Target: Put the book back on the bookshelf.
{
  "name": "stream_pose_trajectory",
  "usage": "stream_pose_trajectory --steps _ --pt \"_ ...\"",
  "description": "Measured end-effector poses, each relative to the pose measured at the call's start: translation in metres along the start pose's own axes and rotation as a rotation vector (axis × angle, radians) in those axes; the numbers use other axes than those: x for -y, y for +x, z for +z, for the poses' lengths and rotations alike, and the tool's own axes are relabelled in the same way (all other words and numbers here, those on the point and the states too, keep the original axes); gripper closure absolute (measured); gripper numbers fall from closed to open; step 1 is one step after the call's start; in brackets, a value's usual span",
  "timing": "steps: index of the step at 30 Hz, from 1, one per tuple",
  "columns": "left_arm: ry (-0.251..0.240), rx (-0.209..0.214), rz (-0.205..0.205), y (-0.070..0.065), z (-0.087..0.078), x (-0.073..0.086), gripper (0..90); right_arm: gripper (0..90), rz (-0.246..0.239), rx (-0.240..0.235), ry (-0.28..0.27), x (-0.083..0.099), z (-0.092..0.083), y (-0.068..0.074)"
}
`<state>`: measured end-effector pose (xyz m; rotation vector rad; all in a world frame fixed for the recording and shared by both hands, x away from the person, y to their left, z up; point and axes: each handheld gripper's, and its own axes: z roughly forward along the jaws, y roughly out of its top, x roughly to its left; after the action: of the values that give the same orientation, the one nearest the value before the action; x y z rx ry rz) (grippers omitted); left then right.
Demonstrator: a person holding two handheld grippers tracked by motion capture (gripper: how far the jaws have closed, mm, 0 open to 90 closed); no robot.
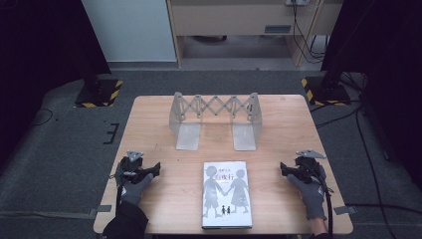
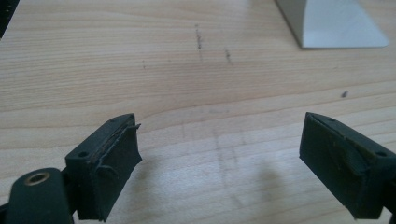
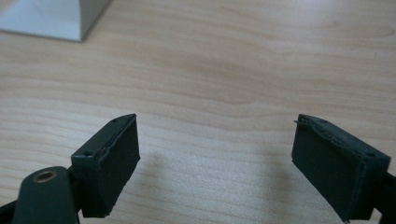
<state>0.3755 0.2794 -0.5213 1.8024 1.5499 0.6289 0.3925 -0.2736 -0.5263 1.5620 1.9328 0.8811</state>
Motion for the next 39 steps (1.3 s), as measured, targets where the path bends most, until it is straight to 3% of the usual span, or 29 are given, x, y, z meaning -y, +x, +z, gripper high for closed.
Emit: stream_pose_trajectory --steps 3,7,13,19,27,32,39 --pt "-0.021 0.012 0.005 -0.006 -0.006 0.000 12.4 15.5 0.018 -0.032 -0.035 -0.003 -0.008 0.003" --pt "-0.049 0.051 -0.007 -0.013 -0.013 -0.002 13.2 16.8 0.004 -0.076 -0.053 -0.005 -0.015 0.010" --pt "-0.062 0.092 0.031 -0.029 -0.019 -0.001 12.8 18.2 0.001 -0.163 -0.084 -0.008 -0.028 0.024" --pt "-0.073 0.134 0.067 -0.049 -0.025 0.000 12.9 19.0 -0.004 -0.212 -0.106 -0.010 -0.038 0.035" --pt "-0.080 0.184 0.129 -0.073 -0.028 0.002 12.9 19.2 -0.018 -0.266 -0.116 -0.010 -0.041 0.050" --pt "-0.071 0.200 0.181 -0.090 -0.028 0.006 13.0 19.6 -0.033 -0.314 -0.104 -0.008 -0.039 0.068" --pt "-0.069 0.232 0.213 -0.104 -0.027 0.009 12.8 19.7 -0.060 -0.360 -0.088 -0.004 -0.033 0.084"
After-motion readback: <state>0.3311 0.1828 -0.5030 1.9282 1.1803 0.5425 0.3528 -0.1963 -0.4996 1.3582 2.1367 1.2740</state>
